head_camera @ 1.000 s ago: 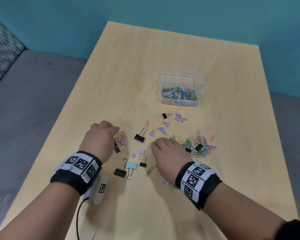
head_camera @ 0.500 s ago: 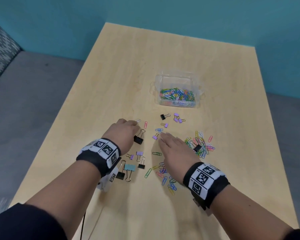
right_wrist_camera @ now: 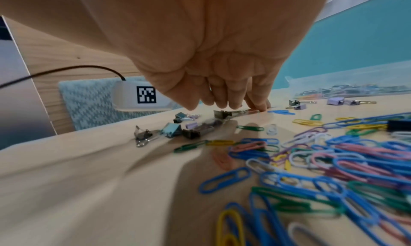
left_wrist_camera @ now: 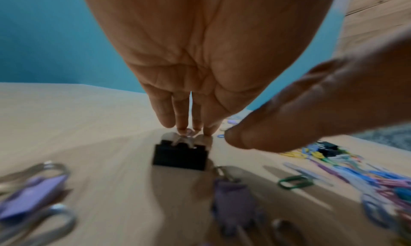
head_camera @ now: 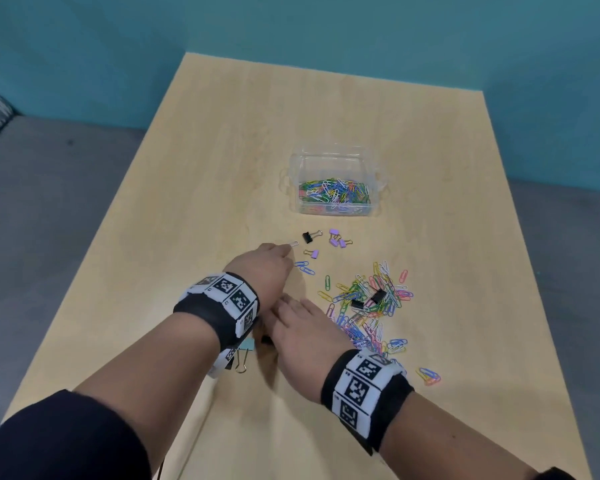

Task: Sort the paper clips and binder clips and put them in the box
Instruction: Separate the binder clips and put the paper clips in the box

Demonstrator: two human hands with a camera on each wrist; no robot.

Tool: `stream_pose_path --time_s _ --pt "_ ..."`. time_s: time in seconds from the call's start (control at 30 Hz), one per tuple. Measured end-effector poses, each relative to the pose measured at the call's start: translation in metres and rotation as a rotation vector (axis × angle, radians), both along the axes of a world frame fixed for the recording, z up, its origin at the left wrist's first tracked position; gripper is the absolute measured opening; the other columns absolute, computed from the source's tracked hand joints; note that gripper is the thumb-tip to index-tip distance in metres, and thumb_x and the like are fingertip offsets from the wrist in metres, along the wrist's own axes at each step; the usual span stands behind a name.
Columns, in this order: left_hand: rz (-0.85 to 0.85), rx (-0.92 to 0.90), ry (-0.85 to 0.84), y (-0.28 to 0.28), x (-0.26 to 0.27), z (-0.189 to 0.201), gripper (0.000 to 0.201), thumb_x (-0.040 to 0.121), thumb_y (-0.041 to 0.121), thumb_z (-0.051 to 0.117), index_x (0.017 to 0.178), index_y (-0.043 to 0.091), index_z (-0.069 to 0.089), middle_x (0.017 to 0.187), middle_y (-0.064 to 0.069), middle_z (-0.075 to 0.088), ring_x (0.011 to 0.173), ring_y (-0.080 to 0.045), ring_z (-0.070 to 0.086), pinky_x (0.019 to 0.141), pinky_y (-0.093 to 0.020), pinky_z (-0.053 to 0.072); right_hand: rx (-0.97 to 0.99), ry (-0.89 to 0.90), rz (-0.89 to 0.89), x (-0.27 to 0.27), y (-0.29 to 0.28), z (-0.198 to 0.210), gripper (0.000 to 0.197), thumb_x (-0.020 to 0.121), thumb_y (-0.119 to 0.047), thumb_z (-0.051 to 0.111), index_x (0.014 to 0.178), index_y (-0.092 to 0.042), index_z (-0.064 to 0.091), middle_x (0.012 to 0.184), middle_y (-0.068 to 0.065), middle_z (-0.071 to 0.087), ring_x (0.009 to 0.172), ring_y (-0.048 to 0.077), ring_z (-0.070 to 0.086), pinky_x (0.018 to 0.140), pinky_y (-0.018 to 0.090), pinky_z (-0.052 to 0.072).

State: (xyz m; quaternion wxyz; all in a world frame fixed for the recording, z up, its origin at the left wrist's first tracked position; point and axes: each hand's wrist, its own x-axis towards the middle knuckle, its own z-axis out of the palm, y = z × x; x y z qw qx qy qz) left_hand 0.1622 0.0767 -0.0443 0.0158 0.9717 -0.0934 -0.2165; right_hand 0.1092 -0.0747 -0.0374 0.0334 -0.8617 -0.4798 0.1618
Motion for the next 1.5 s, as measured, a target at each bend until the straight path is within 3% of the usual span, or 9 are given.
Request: stream_pose_path --time_s 0.13,0.27,0.4,0.63,0.9,1.0,1.17,1.37,1.5 --pt "-0.040 -0.111 0.004 -0.019 -0.005 -0.001 0.030 0.080 0.003 0.047 0.107 0.012 0.057 0.128 -0.005 0.051 0.103 -0.025 0.058 0.081 -0.036 0.050 0.082 0.036 -0.101 -0.005 -0.034 0.002 0.063 0.076 -0.018 0.032 0.137 -0.007 0.043 0.137 0.012 0.049 0.133 0.030 0.041 0.110 0.044 0.034" --pt "0.148 -0.190 -0.070 -0.017 -0.005 0.000 0.033 0.077 -0.002 0.044 0.104 0.010 0.058 0.118 -0.006 0.054 0.090 -0.027 0.060 0.072 -0.035 0.049 0.127 0.076 -0.246 -0.003 -0.077 -0.001 0.067 0.072 -0.011 0.026 0.136 -0.007 0.045 0.138 0.010 0.050 0.132 0.029 0.043 0.107 0.045 0.038" --pt "0.106 -0.031 -0.048 -0.040 -0.019 0.005 0.035 0.077 0.001 0.048 0.112 0.006 0.051 0.117 -0.011 0.047 0.106 -0.027 0.048 0.078 -0.036 0.049 0.121 0.057 -0.331 0.002 -0.102 -0.001 0.065 0.070 -0.012 0.027 0.131 -0.005 0.051 0.131 0.011 0.055 0.125 0.030 0.050 0.103 0.044 0.043" --pt "0.118 -0.057 -0.073 -0.069 -0.026 0.003 0.049 0.083 0.013 0.052 0.131 0.007 0.040 0.145 -0.014 0.030 0.132 -0.031 0.031 0.103 -0.041 0.040 0.128 0.033 -0.346 0.004 -0.113 0.001 0.071 0.072 -0.017 0.020 0.140 -0.008 0.042 0.140 0.007 0.047 0.135 0.026 0.038 0.110 0.039 0.033" --pt "0.031 -0.169 -0.013 -0.095 -0.069 -0.001 0.048 0.084 0.011 0.046 0.131 0.007 0.040 0.146 -0.013 0.030 0.136 -0.027 0.027 0.108 -0.040 0.035 0.158 0.020 -0.392 0.010 -0.131 0.007 0.057 0.074 -0.005 0.054 0.131 -0.007 0.050 0.134 0.009 0.053 0.126 0.029 0.049 0.105 0.041 0.042" --pt "0.056 -0.164 -0.035 -0.097 -0.077 -0.005 0.057 0.087 0.012 0.044 0.141 0.006 0.028 0.153 -0.012 0.021 0.141 -0.028 0.019 0.113 -0.039 0.028 0.160 0.022 -0.404 0.007 -0.141 0.007 0.058 0.070 -0.005 0.054 0.128 -0.007 0.052 0.129 0.010 0.056 0.123 0.030 0.052 0.105 0.041 0.043" --pt "0.000 -0.124 -0.127 -0.083 -0.025 -0.007 0.065 0.095 0.018 0.037 0.149 0.003 0.003 0.159 -0.015 0.002 0.146 -0.028 0.005 0.119 -0.037 0.014 0.124 0.046 -0.403 -0.001 -0.149 -0.002 0.059 0.075 -0.010 0.043 0.134 -0.009 0.047 0.133 0.007 0.051 0.128 0.027 0.046 0.106 0.039 0.040" --pt "0.101 -0.116 -0.063 -0.065 -0.009 -0.007 0.054 0.098 0.023 0.036 0.145 0.003 0.019 0.154 -0.016 0.021 0.142 -0.028 0.022 0.114 -0.037 0.026 0.083 0.072 -0.387 -0.006 -0.146 -0.003 0.060 0.077 -0.013 0.032 0.136 -0.012 0.043 0.134 0.005 0.048 0.129 0.025 0.043 0.106 0.037 0.038" --pt "0.219 0.015 -0.126 -0.057 -0.028 0.007 0.039 0.087 0.019 0.046 0.126 0.011 0.043 0.125 -0.010 0.050 0.114 -0.028 0.046 0.090 -0.037 0.042 0.099 0.045 -0.423 0.001 -0.138 0.004 0.048 0.074 -0.010 0.046 0.121 -0.012 0.056 0.123 0.006 0.057 0.116 0.027 0.053 0.097 0.038 0.047"
